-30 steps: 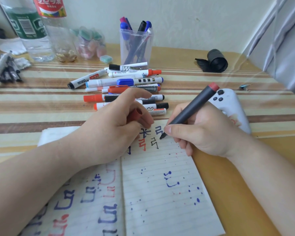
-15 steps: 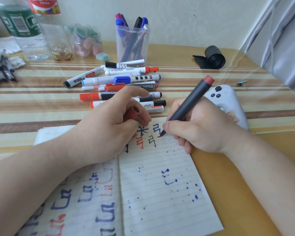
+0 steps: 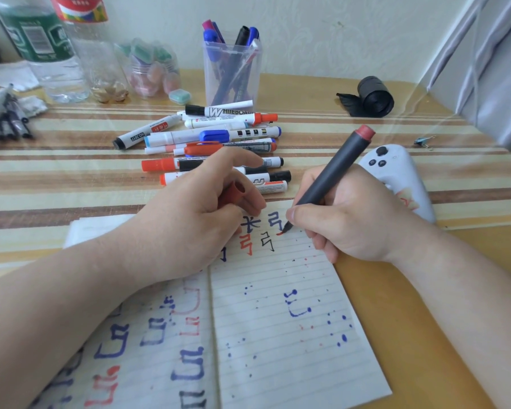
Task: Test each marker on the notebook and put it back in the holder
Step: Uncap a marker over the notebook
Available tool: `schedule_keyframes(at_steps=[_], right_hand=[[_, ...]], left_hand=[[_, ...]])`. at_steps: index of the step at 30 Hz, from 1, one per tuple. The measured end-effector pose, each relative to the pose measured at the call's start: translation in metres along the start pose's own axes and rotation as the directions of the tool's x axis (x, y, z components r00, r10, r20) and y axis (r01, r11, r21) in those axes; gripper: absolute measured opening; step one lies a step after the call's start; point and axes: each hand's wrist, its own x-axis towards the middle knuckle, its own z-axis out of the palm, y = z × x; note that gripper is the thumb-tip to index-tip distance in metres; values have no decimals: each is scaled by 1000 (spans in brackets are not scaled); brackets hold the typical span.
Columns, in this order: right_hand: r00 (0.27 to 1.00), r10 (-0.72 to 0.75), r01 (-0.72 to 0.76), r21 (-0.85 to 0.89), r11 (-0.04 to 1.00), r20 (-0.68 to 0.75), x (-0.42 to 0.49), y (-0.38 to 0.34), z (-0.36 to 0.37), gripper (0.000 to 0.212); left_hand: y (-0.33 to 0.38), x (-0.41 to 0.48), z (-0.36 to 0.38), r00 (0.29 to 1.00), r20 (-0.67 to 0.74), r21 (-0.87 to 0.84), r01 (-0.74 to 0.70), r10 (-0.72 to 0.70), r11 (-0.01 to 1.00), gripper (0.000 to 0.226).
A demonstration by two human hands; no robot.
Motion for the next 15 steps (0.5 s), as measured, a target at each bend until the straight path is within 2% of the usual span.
schedule_keyframes(at_steps=[4,9,15], right_hand=[[1000,7,-8,46,999,26,0,0,0,15],[996,20,-38,213,976,85,-1,1,-1,15],[993,-16,-12,223,975,120,-4,-2,-1,16]], left_hand=[[0,0,0,1000,0,4,4,-4,1000,61],[0,0,0,1000,0,-1,8,-8,1000,61],[-1,1,0,1000,6,-2,12,-12,1000,62]])
